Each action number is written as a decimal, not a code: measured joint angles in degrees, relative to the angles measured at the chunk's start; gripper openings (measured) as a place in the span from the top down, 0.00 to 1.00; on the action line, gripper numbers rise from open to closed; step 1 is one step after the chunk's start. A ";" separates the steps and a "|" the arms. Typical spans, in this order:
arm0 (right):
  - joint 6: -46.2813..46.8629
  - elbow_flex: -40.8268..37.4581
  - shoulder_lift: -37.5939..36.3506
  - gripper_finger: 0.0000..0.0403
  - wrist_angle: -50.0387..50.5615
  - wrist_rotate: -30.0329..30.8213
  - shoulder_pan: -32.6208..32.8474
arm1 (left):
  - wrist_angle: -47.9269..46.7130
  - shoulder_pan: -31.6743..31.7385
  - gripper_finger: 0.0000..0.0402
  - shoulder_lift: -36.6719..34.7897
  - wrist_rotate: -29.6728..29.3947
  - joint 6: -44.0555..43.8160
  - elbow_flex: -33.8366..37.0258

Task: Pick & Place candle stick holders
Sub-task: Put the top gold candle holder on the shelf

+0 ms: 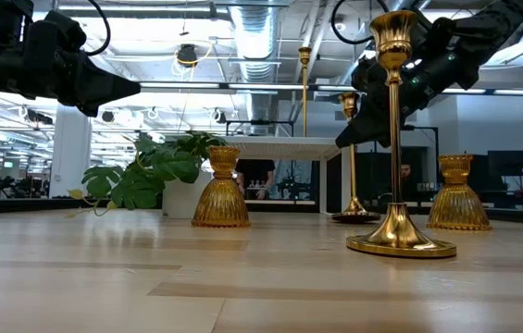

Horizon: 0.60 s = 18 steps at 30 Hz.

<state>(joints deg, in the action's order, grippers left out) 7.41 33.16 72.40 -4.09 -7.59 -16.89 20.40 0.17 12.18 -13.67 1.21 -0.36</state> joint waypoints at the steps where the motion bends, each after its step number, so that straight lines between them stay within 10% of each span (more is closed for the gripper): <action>1: 0.27 0.45 0.03 0.98 0.66 0.02 0.19 | 0.00 0.02 0.99 -0.02 0.00 0.02 0.00; 18: -6.61 24.11 0.03 0.98 20.61 0.00 4.58 | -0.17 0.01 0.99 -0.01 0.01 -0.17 0.00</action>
<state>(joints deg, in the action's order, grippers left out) 0.80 57.27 72.43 16.53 -7.59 -12.31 20.24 0.18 12.17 -13.66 1.04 -0.36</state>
